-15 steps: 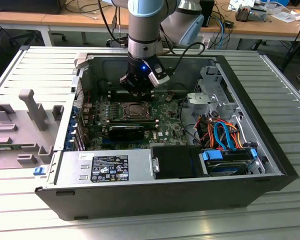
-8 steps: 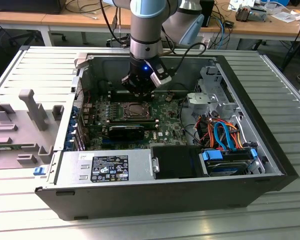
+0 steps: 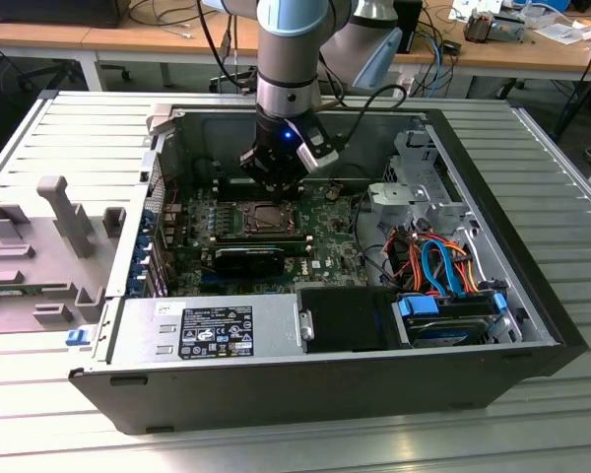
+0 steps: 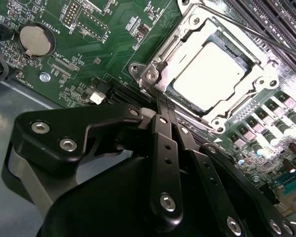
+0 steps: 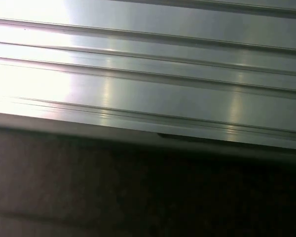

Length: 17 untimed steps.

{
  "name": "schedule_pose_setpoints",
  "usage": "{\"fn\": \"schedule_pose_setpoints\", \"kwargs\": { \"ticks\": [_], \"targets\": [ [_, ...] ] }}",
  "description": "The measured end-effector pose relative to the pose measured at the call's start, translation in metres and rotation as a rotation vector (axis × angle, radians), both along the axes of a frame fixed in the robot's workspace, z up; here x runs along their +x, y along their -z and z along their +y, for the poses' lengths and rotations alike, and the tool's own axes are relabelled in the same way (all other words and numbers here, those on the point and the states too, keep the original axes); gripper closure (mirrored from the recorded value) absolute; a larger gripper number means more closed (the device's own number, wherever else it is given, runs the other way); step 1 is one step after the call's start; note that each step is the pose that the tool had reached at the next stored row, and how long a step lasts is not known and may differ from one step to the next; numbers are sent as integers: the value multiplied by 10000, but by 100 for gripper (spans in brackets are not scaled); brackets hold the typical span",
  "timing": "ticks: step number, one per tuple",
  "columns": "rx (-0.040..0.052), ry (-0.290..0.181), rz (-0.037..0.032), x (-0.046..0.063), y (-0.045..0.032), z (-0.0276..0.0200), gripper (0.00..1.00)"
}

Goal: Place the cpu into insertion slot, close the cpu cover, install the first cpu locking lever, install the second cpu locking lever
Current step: 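Install the first cpu locking lever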

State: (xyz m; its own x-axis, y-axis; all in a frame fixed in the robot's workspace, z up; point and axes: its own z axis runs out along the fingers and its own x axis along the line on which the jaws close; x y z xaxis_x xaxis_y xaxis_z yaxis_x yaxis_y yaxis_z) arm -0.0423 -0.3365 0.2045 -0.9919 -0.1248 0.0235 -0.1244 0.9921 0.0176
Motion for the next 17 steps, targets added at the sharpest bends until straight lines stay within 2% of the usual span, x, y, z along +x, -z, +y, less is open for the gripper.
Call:
{"fn": "schedule_pose_setpoints", "kwargs": {
  "ticks": [4, 10, 15, 17],
  "targets": [
    [23, 0, -2, 1, 2, -24, 89],
    [30, 2, 6, 8, 14, -30, 89],
    [88, 1, 0, 45, 24, -27, 89],
    [146, 1, -2, 47, 26, -26, 89]
  ]
}}
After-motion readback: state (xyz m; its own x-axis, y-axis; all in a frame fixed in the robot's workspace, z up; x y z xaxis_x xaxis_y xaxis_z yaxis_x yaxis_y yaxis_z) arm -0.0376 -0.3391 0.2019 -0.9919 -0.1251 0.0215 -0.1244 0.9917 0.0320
